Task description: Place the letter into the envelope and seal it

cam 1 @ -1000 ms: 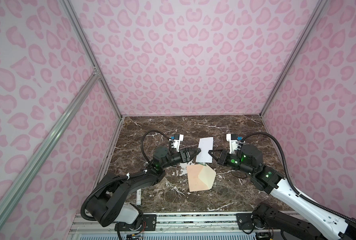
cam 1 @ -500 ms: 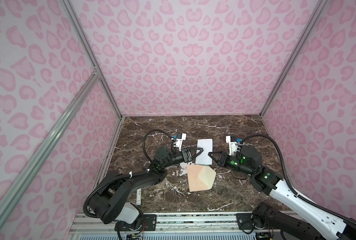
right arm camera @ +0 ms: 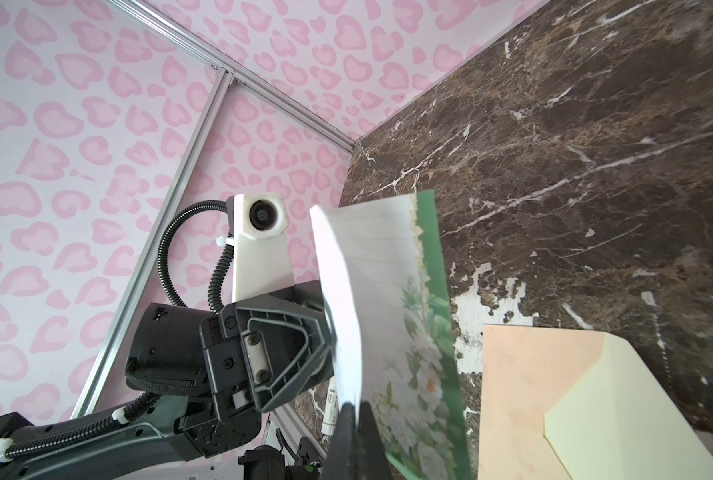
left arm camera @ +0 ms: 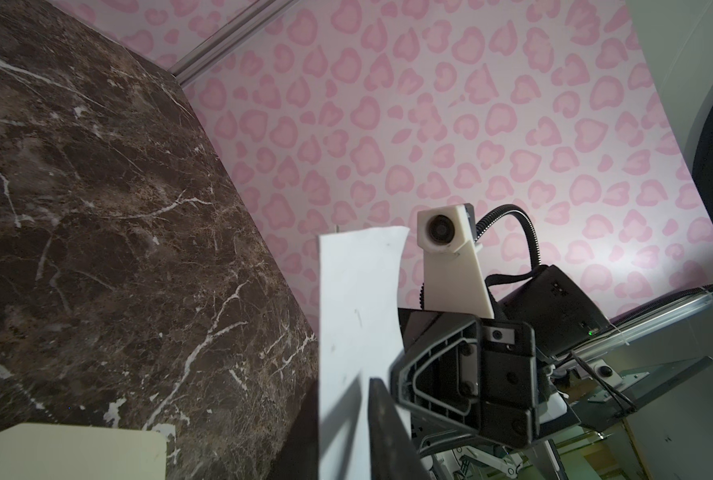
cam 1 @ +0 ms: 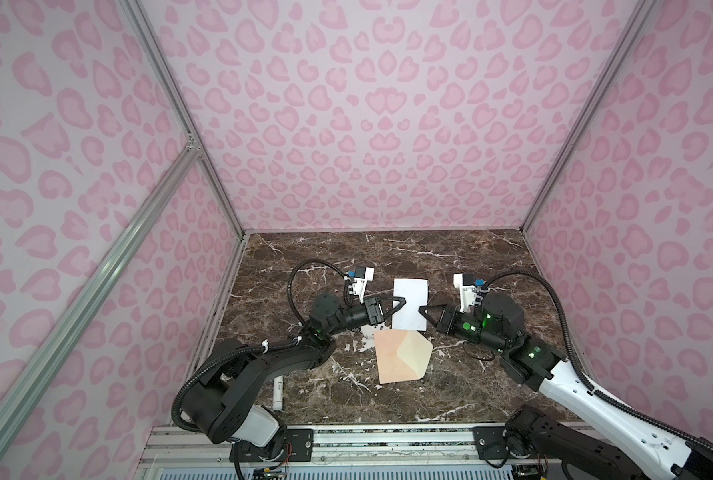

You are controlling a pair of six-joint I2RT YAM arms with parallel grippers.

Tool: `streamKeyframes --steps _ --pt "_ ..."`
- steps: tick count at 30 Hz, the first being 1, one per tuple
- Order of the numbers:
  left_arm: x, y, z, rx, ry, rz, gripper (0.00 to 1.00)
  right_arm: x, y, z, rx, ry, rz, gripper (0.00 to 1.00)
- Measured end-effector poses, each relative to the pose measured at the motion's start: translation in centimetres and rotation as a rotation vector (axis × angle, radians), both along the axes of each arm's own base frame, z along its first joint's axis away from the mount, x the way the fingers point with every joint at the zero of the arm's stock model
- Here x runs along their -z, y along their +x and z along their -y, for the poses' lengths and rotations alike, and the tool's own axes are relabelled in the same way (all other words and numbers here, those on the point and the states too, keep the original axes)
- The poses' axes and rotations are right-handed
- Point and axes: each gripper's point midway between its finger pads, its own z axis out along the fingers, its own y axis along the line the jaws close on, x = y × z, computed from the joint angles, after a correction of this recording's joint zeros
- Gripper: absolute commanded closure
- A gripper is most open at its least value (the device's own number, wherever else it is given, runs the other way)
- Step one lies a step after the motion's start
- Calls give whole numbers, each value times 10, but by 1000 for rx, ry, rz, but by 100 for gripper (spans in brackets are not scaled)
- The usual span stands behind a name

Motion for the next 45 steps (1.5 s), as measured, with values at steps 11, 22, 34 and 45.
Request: streamKeyframes --steps 11,22,34,45 --pt "-14 -7 -4 8 -2 45 96 14 -3 25 42 -77 35 34" --pt "-10 -16 -6 17 12 43 96 38 -7 16 -37 -18 65 28" --pt "-2 -19 3 38 10 12 96 23 -18 -18 -164 71 126 41" --pt "-6 -21 7 57 -25 1 96 19 -18 -32 -204 104 131 61"
